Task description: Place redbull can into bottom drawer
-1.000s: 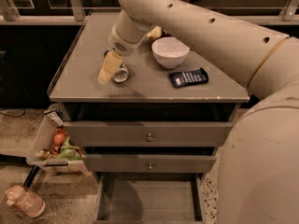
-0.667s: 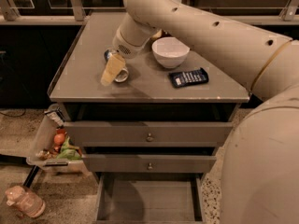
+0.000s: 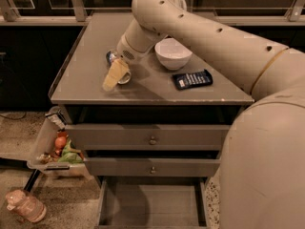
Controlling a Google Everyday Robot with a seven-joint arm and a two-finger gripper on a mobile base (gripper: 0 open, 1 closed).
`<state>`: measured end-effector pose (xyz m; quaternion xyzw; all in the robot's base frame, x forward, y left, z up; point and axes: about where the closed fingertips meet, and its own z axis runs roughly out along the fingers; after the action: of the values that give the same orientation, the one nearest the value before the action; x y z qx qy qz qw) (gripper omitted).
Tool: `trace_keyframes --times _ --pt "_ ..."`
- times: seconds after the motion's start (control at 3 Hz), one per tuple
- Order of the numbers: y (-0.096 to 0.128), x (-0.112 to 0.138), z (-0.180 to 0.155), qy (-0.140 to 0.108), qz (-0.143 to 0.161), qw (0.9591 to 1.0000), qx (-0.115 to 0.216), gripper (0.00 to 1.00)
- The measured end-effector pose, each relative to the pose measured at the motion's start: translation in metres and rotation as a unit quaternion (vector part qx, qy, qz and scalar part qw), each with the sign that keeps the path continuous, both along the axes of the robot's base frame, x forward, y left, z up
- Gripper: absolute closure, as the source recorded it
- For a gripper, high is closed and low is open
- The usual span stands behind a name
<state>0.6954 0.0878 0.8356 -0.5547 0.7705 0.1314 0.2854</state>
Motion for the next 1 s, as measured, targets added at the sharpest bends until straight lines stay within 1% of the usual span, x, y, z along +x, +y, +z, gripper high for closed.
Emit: trace_keyframes --times 0.33,1.0 --pt "0.0009 0.0007 -0.0018 0.002 0.001 1.0 0.002 0.18" --pt "0.001 0.0007 -0.0018 0.002 0.001 1.0 0.002 0.64"
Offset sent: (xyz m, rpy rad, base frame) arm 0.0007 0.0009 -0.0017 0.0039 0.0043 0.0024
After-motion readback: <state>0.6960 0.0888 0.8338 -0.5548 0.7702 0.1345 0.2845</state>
